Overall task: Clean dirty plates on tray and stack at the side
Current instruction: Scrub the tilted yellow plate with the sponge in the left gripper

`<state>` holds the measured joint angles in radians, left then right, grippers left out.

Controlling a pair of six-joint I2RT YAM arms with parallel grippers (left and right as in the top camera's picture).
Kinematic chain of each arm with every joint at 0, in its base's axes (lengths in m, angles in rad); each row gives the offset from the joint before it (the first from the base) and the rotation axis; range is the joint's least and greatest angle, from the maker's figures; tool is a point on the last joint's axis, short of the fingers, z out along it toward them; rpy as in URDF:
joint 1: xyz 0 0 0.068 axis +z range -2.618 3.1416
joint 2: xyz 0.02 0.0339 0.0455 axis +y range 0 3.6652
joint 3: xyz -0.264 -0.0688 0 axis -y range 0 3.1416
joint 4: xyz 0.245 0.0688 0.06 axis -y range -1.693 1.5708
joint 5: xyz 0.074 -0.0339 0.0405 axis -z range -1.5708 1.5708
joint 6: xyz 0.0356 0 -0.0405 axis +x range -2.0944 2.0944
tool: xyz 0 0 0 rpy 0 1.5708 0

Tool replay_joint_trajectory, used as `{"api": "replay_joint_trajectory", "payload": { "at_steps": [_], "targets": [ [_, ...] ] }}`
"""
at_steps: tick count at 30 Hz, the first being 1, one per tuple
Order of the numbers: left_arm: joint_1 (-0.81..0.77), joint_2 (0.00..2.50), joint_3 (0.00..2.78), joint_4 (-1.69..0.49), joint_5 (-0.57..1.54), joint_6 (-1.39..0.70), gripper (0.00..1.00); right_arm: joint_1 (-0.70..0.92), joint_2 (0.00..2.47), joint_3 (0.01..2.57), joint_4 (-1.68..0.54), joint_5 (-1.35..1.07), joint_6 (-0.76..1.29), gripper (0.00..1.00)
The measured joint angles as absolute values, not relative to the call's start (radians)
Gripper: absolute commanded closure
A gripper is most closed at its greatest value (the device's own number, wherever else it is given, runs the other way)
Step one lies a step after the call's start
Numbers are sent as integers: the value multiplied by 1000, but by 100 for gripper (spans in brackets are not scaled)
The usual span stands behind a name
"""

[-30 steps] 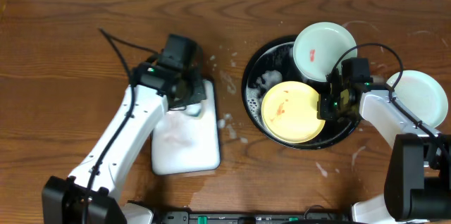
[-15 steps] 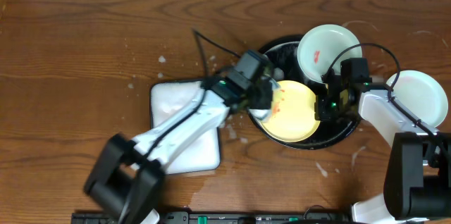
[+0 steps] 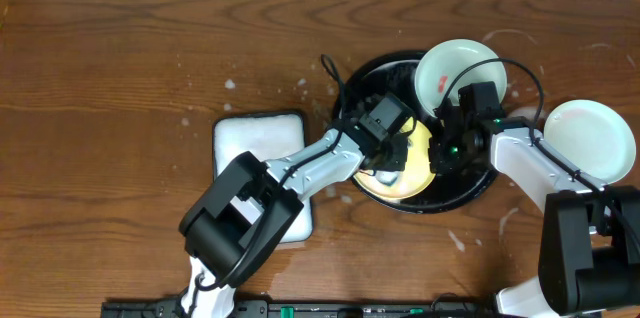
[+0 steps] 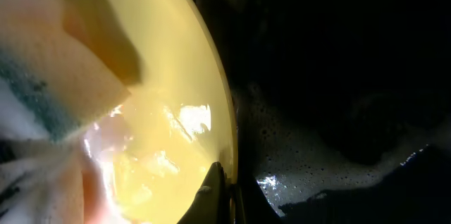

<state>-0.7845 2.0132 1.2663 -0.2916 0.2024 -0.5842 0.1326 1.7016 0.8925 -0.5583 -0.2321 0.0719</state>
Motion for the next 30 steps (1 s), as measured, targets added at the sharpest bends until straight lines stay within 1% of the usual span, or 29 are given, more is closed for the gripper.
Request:
{"api": "replay_joint_trajectory", "payload": {
  "at_steps": [5, 9, 13, 15, 20, 30],
  "targets": [
    [-796, 2018, 1299, -386, 88, -588, 93, 134, 1702, 893, -567, -221, 104, 99],
    [-791, 2022, 1341, -519, -87, -587, 92, 144, 1702, 895, -570, -199, 121, 99],
    [-796, 2037, 1367, -526, -185, -558, 92, 152, 1702, 896, -572, -198, 121, 99],
    [-798, 2043, 1368, -501, -197, -545, 93, 155, 1702, 896, -572, -199, 118, 99],
    [-788, 2058, 1367, -414, -131, -547, 92, 155, 1702, 897, -573, -197, 101, 99],
    [-759, 2085, 1368, -243, 141, -663, 92, 154, 1702, 900, -572, -166, 80, 99]
  ]
}}
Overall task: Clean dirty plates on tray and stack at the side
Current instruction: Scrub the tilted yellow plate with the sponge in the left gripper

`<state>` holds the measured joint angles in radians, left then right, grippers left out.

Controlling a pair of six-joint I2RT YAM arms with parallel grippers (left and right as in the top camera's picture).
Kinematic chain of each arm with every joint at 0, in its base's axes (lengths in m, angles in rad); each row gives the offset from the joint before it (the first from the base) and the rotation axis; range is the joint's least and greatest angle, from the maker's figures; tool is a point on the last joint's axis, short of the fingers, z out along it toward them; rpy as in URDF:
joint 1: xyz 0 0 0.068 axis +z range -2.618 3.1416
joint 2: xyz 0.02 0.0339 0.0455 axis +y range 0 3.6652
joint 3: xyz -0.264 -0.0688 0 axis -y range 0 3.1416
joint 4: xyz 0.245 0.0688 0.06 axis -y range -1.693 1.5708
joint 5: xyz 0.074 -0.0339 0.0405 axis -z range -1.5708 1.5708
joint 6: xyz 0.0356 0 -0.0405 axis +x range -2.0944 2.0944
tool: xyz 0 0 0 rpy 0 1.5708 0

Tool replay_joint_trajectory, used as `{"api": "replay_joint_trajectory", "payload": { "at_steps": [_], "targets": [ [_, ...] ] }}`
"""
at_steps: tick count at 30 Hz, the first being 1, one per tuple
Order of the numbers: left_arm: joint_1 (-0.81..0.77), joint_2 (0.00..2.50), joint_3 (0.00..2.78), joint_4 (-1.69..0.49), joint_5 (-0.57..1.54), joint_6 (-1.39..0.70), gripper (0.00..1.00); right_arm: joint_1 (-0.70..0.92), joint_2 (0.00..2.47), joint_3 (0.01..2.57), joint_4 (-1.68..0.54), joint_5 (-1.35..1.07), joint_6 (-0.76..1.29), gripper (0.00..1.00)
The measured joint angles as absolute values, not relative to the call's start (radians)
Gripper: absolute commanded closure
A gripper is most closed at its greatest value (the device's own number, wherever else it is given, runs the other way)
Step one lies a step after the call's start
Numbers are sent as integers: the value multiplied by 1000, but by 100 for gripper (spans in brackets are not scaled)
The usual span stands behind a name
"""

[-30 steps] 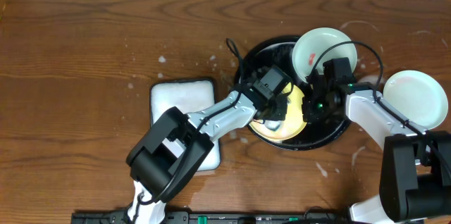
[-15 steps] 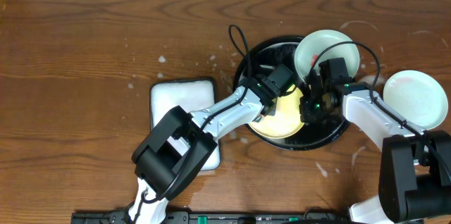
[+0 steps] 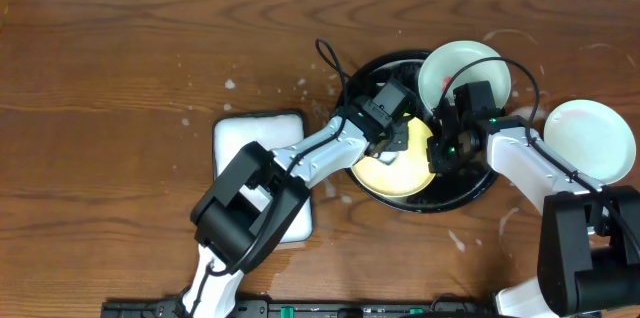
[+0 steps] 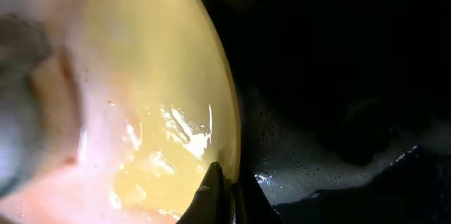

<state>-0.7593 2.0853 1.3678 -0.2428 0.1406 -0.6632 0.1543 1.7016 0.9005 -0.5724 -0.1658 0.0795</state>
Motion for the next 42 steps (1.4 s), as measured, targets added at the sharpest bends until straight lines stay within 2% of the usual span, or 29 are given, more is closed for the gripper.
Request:
{"api": "replay_joint_trajectory", "payload": {
  "at_steps": [8, 17, 22, 28, 37, 42],
  "targets": [
    [-757, 2100, 1368, -213, 204, -712, 92, 154, 1701, 901, -572, -159, 70, 99],
    [-728, 2098, 1432, -476, 4, -546, 93, 154, 1701, 902, -572, -159, 70, 99],
    [-714, 2098, 1456, -565, -21, -504, 93, 156, 1701, 902, -567, -176, 70, 99],
    [-707, 2098, 1457, -565, 101, -565, 93, 155, 1701, 902, -567, -168, 67, 99],
    [-749, 2153, 1459, -368, 363, -725, 92, 154, 1700, 902, -570, -140, 63, 99],
    [-753, 2164, 1477, -414, 426, -745, 93, 152, 1700, 904, -571, -113, 59, 99]
  ]
}}
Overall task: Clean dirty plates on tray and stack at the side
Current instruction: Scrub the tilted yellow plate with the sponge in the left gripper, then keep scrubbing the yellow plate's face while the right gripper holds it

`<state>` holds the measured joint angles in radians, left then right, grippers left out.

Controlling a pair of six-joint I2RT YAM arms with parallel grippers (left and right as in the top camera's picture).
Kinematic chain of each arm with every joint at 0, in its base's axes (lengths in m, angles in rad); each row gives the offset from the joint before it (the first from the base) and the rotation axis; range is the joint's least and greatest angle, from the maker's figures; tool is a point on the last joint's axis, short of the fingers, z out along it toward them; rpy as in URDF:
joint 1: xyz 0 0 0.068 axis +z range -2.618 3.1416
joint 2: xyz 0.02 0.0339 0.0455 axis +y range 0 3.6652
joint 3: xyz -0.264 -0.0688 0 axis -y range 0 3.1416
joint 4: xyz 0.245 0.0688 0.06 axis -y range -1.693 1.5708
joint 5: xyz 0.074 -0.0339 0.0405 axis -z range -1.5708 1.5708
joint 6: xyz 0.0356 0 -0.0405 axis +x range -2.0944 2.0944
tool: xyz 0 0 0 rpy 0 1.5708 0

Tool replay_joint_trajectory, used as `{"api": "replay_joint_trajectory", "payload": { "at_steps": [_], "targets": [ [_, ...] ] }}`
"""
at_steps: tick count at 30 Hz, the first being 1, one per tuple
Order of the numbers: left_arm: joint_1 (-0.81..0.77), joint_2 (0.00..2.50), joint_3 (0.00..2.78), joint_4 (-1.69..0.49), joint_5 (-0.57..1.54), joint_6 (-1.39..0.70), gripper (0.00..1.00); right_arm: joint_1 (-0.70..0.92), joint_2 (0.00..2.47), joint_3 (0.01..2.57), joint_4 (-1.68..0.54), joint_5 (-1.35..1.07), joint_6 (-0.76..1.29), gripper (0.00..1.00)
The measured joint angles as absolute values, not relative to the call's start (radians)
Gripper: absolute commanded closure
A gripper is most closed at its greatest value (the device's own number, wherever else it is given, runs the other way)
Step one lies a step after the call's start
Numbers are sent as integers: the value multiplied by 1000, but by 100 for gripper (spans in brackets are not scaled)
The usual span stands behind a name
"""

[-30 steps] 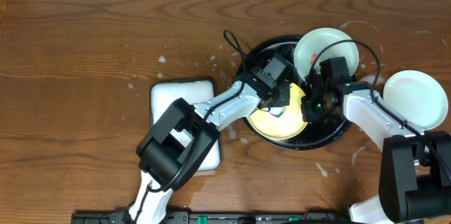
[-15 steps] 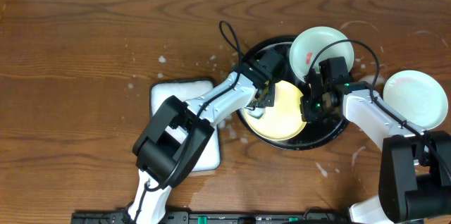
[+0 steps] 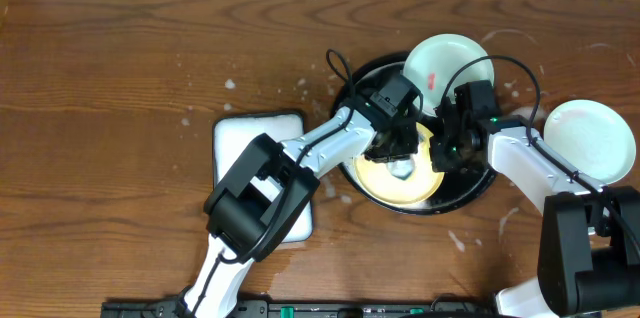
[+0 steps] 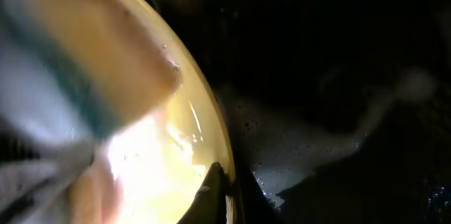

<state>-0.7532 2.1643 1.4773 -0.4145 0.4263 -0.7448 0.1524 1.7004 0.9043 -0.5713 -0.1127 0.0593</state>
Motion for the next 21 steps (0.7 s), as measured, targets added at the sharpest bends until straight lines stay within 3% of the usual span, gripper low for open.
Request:
{"api": "replay_joint_trajectory", "payload": {
  "at_steps": [7, 14, 21],
  "targets": [
    [-757, 2150, 1498, -633, 431, -732, 93, 153, 1700, 904, -573, -112, 55, 99],
    [-784, 2081, 1472, -757, 67, -736, 93, 153, 1700, 904, -575, -120, 56, 99],
    [-797, 2079, 1445, -649, -165, -673, 92, 156, 1700, 904, -580, -170, 57, 99]
  ]
}}
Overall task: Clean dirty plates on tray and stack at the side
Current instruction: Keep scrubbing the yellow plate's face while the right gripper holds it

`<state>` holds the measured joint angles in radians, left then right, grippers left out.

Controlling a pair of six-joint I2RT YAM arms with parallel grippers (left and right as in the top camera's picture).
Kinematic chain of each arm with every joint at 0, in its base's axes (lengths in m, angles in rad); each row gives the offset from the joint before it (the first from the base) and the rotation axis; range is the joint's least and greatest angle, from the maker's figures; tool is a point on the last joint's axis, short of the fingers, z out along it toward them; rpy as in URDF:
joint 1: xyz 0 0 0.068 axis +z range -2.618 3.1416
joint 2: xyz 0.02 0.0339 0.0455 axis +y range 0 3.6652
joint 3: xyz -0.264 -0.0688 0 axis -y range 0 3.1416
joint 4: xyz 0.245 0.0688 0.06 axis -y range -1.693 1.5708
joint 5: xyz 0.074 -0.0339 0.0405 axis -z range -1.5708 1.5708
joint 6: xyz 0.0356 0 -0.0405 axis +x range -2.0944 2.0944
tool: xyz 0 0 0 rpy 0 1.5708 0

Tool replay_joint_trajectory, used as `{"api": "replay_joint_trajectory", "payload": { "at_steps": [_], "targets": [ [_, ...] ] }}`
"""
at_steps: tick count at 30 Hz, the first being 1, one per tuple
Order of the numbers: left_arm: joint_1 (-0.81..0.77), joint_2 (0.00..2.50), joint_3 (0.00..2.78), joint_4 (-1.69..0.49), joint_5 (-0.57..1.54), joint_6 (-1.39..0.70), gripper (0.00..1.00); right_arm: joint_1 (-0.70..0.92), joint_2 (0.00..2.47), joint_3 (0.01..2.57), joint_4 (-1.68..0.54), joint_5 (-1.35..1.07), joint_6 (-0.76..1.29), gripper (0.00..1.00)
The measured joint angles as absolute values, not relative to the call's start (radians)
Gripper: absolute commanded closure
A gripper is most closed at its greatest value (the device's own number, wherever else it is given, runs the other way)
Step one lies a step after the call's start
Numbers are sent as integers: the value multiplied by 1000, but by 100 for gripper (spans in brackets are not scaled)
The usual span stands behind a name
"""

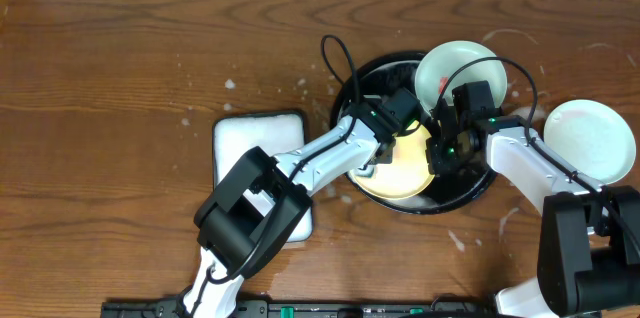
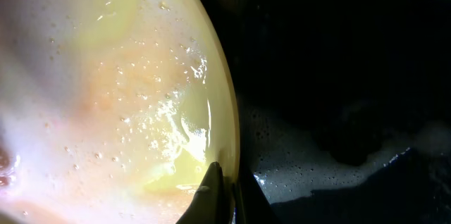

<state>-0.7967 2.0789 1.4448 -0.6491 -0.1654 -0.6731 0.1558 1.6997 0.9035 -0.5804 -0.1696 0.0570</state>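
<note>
A yellow plate (image 1: 405, 173) stands tilted in the round black tray (image 1: 470, 183), its face (image 2: 106, 76) wet with suds. My right gripper (image 1: 437, 153) is shut on the plate's right rim, with its fingertips pinching the edge (image 2: 224, 182). My left gripper (image 1: 385, 143) is over the plate's back left part. It is shut on the sponge (image 1: 378, 156), which is mostly hidden under it. A white plate (image 1: 450, 68) with a red stain leans on the tray's back right rim.
Another white plate (image 1: 590, 138) lies on the table to the right of the tray. A white rectangular pad (image 1: 258, 143) sits to the left, under my left arm. Soapy water pools in the tray's bottom (image 2: 310, 160). Droplets speckle the wooden table.
My left gripper has moved with the sponge from the plate's middle to its back left part. The sponge no longer shows in the right wrist view. The right gripper still pinches the rim.
Throughout, my right gripper held the yellow plate's rim in the tray. The sponge in my left gripper was on the plate's left side, then further back, then across its middle. Now it is back left, and the plate's face is sudsy.
</note>
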Motion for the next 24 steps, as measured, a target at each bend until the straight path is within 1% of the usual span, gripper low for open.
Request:
{"api": "replay_joint_trajectory", "payload": {
  "at_steps": [4, 7, 11, 16, 20, 24],
  "targets": [
    [-798, 2079, 1435, -598, -190, -649, 91, 156, 1700, 903, -579, -174, 57, 99],
    [-795, 2079, 1430, -555, -150, -642, 92, 156, 1700, 903, -577, -174, 57, 99],
    [-778, 2080, 1421, -451, 6, -660, 92, 155, 1700, 903, -569, -158, 57, 99],
    [-782, 2095, 1418, -356, 207, -729, 92, 155, 1700, 903, -562, -135, 56, 99],
    [-806, 2106, 1418, -344, 279, -768, 90, 154, 1700, 903, -559, -118, 55, 99],
    [-809, 2112, 1419, -348, 294, -782, 91, 154, 1700, 903, -560, -115, 55, 99]
  ]
}}
